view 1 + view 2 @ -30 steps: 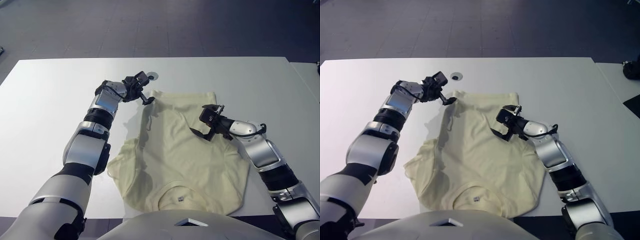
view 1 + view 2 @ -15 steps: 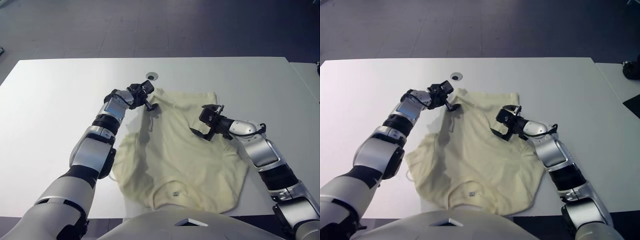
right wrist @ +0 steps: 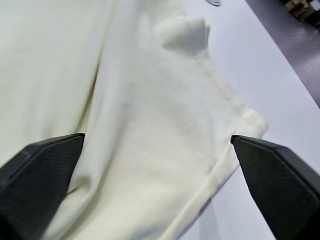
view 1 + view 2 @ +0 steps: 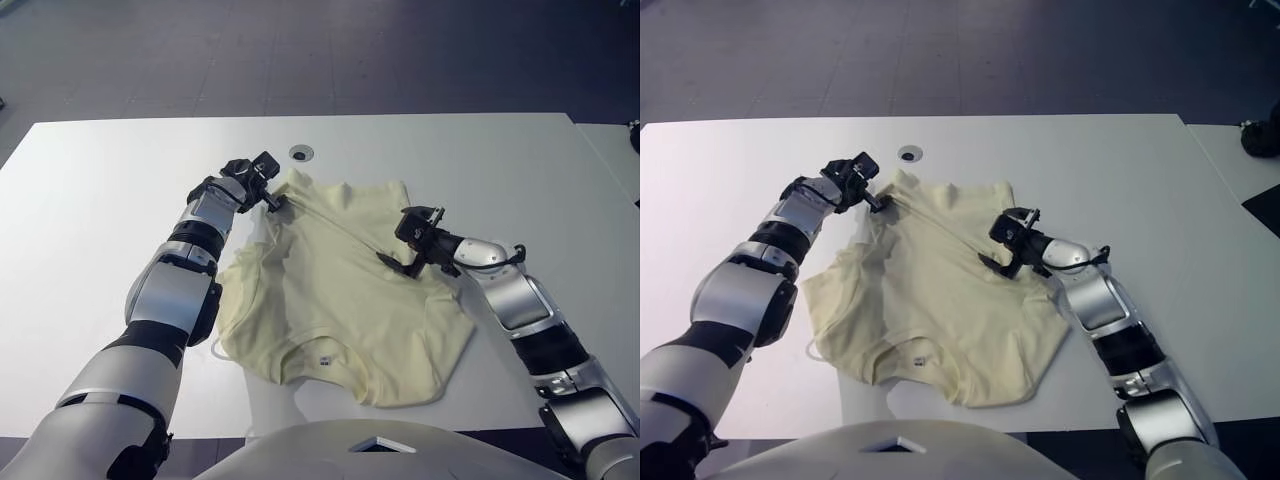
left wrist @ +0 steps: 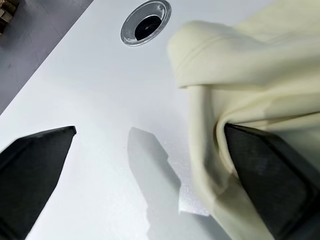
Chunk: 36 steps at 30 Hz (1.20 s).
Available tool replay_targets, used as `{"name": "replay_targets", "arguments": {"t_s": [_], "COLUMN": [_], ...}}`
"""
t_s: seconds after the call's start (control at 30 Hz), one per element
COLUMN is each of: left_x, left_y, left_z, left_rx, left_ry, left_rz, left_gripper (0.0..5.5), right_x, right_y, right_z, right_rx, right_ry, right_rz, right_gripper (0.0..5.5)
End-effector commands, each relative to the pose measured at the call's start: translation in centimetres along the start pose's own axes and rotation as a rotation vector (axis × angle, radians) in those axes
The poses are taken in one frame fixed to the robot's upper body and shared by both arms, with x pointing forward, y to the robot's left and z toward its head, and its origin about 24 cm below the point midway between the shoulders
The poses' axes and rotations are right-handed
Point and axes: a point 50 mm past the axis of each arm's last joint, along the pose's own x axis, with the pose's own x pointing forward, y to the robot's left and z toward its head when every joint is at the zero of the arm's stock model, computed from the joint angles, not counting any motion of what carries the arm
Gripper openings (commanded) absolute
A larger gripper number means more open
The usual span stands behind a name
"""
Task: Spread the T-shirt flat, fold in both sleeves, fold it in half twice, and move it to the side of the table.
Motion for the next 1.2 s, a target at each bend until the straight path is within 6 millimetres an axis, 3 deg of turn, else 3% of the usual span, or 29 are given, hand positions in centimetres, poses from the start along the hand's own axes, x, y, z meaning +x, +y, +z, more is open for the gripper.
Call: {"name": "replay_targets", "arguments": {"t_s": [0.03, 0.17, 0.27, 0.33, 0.4, 0.47, 0.57, 0.7, 0.8, 0.87, 1.0, 1.2], "left_x": [0.0, -0.8, -2.4, -4.8, -9.0, -13.0, -18.1, -20.7, -22.7, -23.1, -24.0, -22.5], "left_y": [-0.7, 1.7, 4.3, 6.2, 6.7, 5.4, 1.5, -3.4, -5.4, -4.4, -4.1, -6.7], "left_z": [-2.4, 0.0, 0.4, 0.6, 0.1, -1.5, -5.8, -10.6, -13.2, -14.2, -14.5, -14.2], "left_rx": [-0.094, -0.131, -0.114, -0.131, -0.214, -0.325, -0.575, -0.870, -1.013, -1.051, -1.113, -1.148], "left_ry": [0.066, -0.038, -0.091, -0.159, -0.222, -0.224, -0.164, -0.046, 0.037, 0.089, 0.154, 0.150], "left_rz": [-0.041, -0.002, 0.026, 0.076, 0.135, 0.186, 0.221, 0.148, 0.059, -0.006, -0.160, -0.245], "left_gripper": [5.40, 5.40, 5.40, 5.40, 5.40, 5.40, 5.40, 5.40, 5.40, 5.40, 5.40, 5.21], "right_x": [1.4, 1.2, 0.0, -1.4, -3.5, -6.3, -11.3, -16.2, -16.7, -17.4, -17.9, -17.2], "right_y": [-3.4, -6.6, -7.5, -7.4, -6.8, -5.7, -3.7, -0.3, 0.6, 1.8, 3.3, 3.7], "right_z": [1.7, 3.6, 4.2, 4.5, 4.4, 3.5, 0.5, -4.0, -5.9, -6.4, -6.4, -5.3], "right_rx": [0.053, 0.089, 0.131, 0.200, 0.303, 0.438, 0.710, 1.090, 1.254, 1.349, 1.443, 1.518], "right_ry": [-0.033, -0.106, -0.158, -0.200, -0.240, -0.253, -0.218, -0.187, -0.165, -0.176, -0.178, -0.202], "right_rz": [-0.096, -0.201, -0.231, -0.251, -0.297, -0.367, -0.526, -0.750, -0.768, -0.811, -0.828, -0.793], "right_gripper": [5.39, 5.39, 5.39, 5.39, 5.39, 5.39, 5.39, 5.39, 5.39, 5.39, 5.39, 5.40]}}
